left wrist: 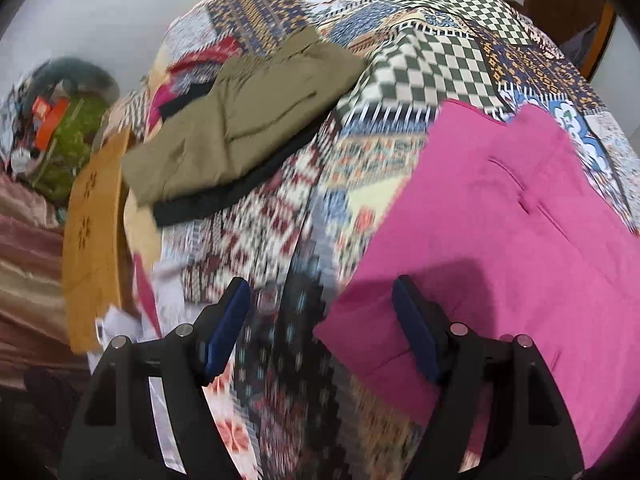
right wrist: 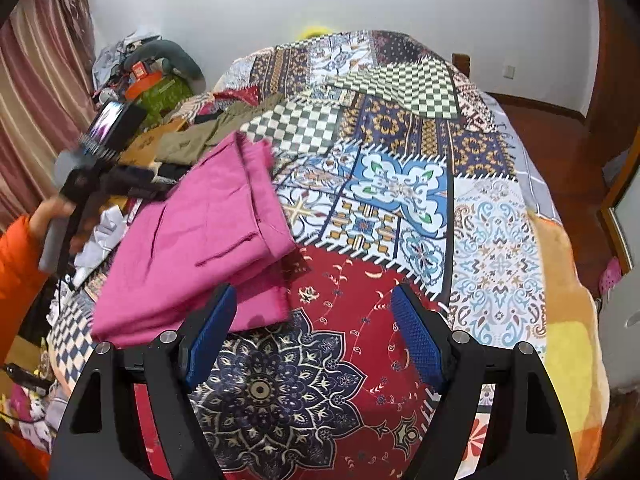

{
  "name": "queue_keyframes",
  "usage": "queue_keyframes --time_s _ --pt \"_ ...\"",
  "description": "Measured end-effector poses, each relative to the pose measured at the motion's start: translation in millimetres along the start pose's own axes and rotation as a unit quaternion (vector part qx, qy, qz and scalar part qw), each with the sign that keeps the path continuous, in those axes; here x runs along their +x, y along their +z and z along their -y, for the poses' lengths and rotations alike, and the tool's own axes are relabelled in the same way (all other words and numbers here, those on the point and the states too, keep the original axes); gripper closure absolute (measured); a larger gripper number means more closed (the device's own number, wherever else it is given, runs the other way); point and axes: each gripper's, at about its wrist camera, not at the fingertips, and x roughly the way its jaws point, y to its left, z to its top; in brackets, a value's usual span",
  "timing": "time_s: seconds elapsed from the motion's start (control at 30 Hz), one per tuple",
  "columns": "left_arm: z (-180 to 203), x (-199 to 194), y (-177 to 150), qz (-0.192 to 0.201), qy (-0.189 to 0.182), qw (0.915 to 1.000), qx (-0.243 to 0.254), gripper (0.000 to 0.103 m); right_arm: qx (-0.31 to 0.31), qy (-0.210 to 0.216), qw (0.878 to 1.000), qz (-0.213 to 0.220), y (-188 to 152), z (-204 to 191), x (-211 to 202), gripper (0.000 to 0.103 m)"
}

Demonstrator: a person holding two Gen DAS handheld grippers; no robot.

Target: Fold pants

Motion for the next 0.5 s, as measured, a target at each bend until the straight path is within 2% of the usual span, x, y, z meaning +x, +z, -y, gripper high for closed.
queue_keyframes --time_s 0.27,0.5 --pt "-13.2 -29.1 -70.0 -0.001 -0.052 0.9976 -0.046 0.029 -0.002 0.033 0.999 0.012 2.5 -21.8 -6.0 0.026" --pt "1.8 -45.0 -89.4 0.017 -0.083 0.9951 -0.051 0.029 -0.020 0.053 0.998 -0.020 -11.3 -46.3 12.0 0.027"
